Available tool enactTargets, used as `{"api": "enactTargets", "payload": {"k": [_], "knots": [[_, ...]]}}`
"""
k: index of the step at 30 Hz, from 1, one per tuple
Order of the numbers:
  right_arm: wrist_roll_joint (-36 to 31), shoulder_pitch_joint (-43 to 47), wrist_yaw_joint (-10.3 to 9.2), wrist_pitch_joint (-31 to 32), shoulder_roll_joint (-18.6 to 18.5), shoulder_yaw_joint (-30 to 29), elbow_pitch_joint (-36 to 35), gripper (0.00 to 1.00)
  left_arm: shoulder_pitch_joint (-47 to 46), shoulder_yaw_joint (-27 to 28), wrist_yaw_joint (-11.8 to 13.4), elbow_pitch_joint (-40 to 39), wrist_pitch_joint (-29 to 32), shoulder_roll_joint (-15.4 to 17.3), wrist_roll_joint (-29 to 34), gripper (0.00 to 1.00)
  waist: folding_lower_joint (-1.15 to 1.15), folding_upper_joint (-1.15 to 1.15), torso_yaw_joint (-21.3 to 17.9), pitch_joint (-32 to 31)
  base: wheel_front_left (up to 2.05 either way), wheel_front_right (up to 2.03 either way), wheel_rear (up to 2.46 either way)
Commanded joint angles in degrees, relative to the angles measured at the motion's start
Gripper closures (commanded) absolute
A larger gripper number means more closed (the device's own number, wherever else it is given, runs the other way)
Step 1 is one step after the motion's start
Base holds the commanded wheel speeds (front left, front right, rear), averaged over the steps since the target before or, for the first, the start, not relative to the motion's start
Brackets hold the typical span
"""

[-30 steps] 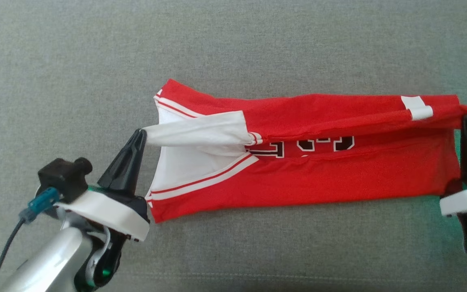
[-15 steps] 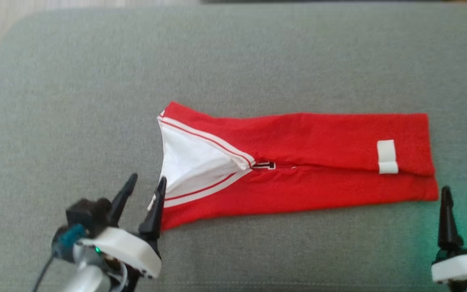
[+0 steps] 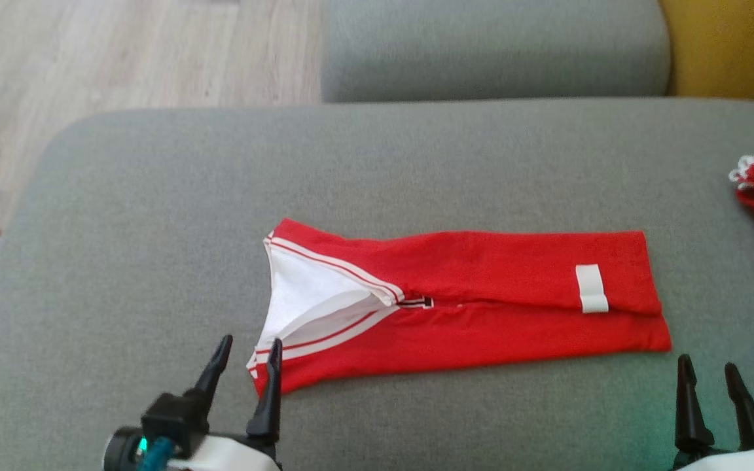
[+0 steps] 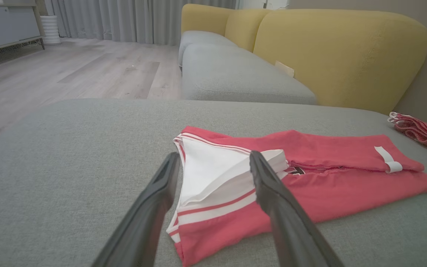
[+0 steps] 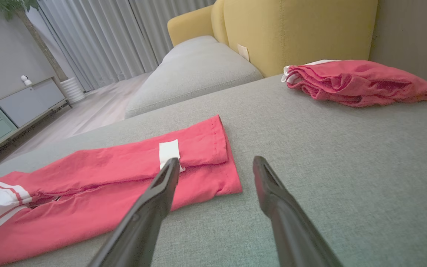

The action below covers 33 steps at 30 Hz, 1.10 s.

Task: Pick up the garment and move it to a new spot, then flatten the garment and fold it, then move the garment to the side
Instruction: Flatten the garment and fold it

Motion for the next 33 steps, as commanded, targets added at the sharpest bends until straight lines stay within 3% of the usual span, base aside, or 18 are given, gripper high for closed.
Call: {"api": "enactTargets", "payload": {"k": [1,14,17,23,33], "knots": [[0.1,-1.2,-0.05,-0.7,-0.7,1.3,-1.2,0.0,-1.6,2.9,-0.6,-1.1,-0.7,-0.8,1.5,0.0,0.0,0.0,0.5,-1.8,0.0,0.0,0.0],[-2.7,-1.1,-0.05,-0.8,1.7,1.7,-0.3,0.0,3.4,9.1,-5.6,1.4,-0.7,-7.3,11.1,0.0,0.0,0.0,1.6,-6.1,0.0,0.0,0.0],[0.0,-2.1,-0.05,-0.8,1.9,3.3,3.6,0.0,3.8,9.5,-6.7,1.9,-0.7,-8.0,13.1,0.0,0.0,0.0,2.6,-6.2,0.0,0.0,0.0],[4.3,-9.2,-0.05,2.1,0.0,0.5,12.7,0.0,3.7,8.9,-7.9,1.3,-0.7,-9.2,16.1,0.0,0.0,0.0,6.1,-5.3,0.0,0.0,0.0],[-1.0,-20.0,-0.05,7.0,-6.0,-7.6,26.5,0.0,3.2,8.5,-8.8,0.9,-0.7,-10.1,18.4,0.0,0.0,0.0,11.3,-2.2,0.0,0.0,0.0]]}}
